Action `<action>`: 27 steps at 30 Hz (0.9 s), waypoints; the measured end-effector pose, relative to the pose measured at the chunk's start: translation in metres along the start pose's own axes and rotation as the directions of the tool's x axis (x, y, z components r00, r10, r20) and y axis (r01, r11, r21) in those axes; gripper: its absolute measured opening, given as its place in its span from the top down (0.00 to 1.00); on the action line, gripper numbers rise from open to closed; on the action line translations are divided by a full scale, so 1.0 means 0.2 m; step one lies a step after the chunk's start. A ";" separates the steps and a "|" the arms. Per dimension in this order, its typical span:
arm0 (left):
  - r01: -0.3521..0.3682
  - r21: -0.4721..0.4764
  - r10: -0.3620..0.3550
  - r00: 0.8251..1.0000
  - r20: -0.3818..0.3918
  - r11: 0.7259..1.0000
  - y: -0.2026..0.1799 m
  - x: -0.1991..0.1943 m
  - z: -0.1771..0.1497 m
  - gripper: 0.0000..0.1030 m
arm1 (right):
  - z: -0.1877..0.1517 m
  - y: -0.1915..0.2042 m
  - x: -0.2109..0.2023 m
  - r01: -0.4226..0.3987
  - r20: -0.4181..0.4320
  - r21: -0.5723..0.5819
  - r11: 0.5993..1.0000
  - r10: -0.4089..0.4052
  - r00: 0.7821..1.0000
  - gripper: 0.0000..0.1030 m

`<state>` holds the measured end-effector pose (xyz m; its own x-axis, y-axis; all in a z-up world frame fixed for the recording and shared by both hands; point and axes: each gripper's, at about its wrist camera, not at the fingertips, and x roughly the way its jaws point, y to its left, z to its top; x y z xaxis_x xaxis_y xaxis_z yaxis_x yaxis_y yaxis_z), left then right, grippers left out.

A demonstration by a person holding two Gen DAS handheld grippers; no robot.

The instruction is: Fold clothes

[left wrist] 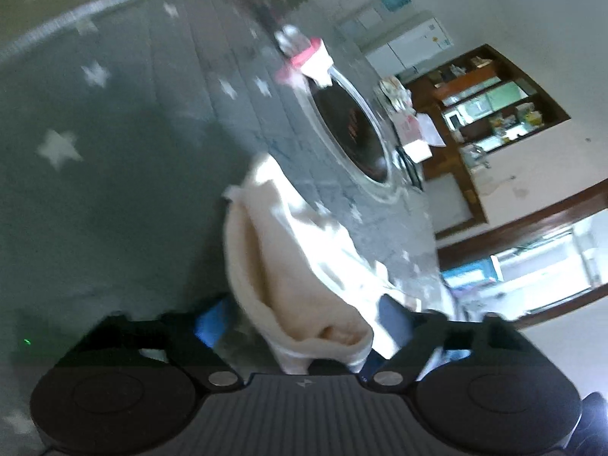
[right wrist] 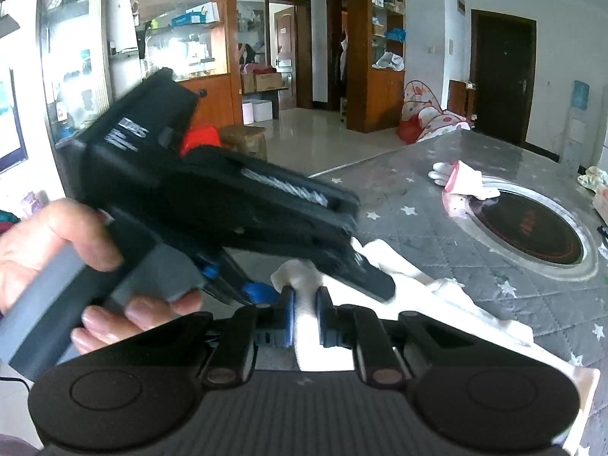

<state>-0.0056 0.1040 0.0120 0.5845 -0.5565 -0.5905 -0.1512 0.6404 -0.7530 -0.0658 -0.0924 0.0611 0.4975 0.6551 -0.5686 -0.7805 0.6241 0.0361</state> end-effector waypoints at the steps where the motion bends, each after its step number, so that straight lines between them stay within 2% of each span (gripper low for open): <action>1: 0.009 -0.003 -0.009 1.000 -0.013 1.000 0.00 0.02 0.00 0.44 | -0.01 0.00 0.00 -0.004 0.001 0.003 1.000 0.004 1.000 0.90; 3: 0.007 0.004 -0.006 1.000 -0.016 1.000 0.01 0.05 0.00 0.63 | -0.02 -0.01 -0.01 -0.016 0.002 0.008 1.000 0.016 1.000 0.90; 6: -0.003 0.018 0.004 1.000 -0.016 1.000 0.02 0.06 0.00 0.74 | -0.04 -0.03 -0.01 -0.036 -0.010 0.022 0.999 0.036 0.999 0.88; 8: -0.006 0.022 0.007 1.000 -0.016 1.000 0.03 0.06 -0.01 0.74 | -0.06 -0.06 -0.03 -0.031 -0.012 0.040 0.999 0.032 0.999 0.82; 11: -0.006 0.024 0.006 1.000 -0.012 1.000 0.03 0.05 -0.02 0.75 | -0.09 -0.13 -0.09 0.010 -0.011 0.084 0.996 -0.009 1.000 0.78; 15: -0.008 0.043 0.009 1.000 -0.007 0.999 0.03 0.05 -0.03 0.73 | -0.16 -0.28 -0.19 0.130 -0.028 0.153 0.980 -0.127 0.992 0.67; 18: -0.016 0.070 0.016 1.000 -0.002 0.997 0.01 0.05 -0.03 0.73 | -0.23 -0.43 -0.25 0.236 -0.056 0.216 0.947 -0.230 0.972 0.58; 21: -0.030 0.102 0.029 1.000 0.006 0.994 -0.01 0.05 -0.04 0.73 | -0.29 -0.59 -0.29 0.330 -0.092 0.287 0.899 -0.317 0.944 0.56; 24: -0.061 0.161 0.057 0.998 0.027 0.985 -0.04 0.05 -0.06 0.74 | -0.37 -0.71 -0.31 0.379 -0.124 0.367 0.849 -0.360 0.925 0.49; 27: -0.096 0.226 0.086 0.995 0.052 0.969 -0.08 0.05 -0.08 0.75 | -0.41 -0.78 -0.29 0.379 -0.136 0.427 0.821 -0.356 0.925 0.49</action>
<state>-0.0103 0.0787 0.0138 0.6102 -0.4709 -0.6372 -0.0221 0.7938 -0.6078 -0.0036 -0.2634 0.0202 0.6867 0.3257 -0.6500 -0.2910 0.9424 0.1648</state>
